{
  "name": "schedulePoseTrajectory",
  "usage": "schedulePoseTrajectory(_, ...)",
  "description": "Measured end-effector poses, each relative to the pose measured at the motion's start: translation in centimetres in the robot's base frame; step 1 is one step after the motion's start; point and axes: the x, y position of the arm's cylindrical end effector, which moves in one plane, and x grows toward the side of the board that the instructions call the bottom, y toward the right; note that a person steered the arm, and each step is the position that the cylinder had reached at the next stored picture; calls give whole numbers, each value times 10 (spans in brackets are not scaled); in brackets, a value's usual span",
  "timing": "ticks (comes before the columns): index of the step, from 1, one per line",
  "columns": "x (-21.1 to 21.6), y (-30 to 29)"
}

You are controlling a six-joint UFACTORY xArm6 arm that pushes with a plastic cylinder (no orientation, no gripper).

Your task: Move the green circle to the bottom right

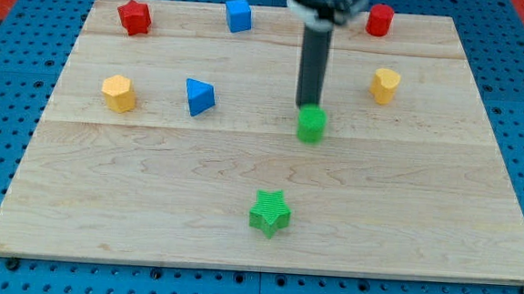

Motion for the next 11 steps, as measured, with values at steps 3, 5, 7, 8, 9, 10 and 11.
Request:
schedulePoseTrajectory(3, 62, 8)
schedulePoseTrajectory(5, 107, -23)
schedulePoseTrajectory(7, 106, 54)
schedulePoseTrajectory(8, 92, 42)
schedulePoseTrajectory(9, 90, 104)
schedulePoseTrajectory(10, 86, 98)
schedulePoseTrajectory(11, 69, 123)
